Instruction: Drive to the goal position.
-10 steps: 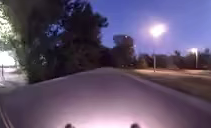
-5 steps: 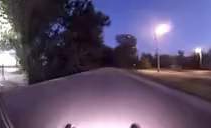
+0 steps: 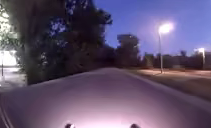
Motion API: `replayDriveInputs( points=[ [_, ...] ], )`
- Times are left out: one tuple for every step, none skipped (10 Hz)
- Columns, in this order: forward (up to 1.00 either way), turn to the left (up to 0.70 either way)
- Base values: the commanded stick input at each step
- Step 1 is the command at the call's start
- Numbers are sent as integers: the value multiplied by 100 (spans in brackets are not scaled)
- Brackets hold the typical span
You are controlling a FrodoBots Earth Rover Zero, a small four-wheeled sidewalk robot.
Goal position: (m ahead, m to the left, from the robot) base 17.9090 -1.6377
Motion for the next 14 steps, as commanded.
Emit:
replayDriveInputs(
  points=[
    [100, 0],
    [100, 0],
    [100, 0],
    [100, 0],
    [100, 0],
    [100, 0],
    [100, 0],
    [100, 0],
    [100, 0],
    [100, 0],
    [100, 0],
    [100, 0],
    [100, 0],
    [100, 0]
  ],
)
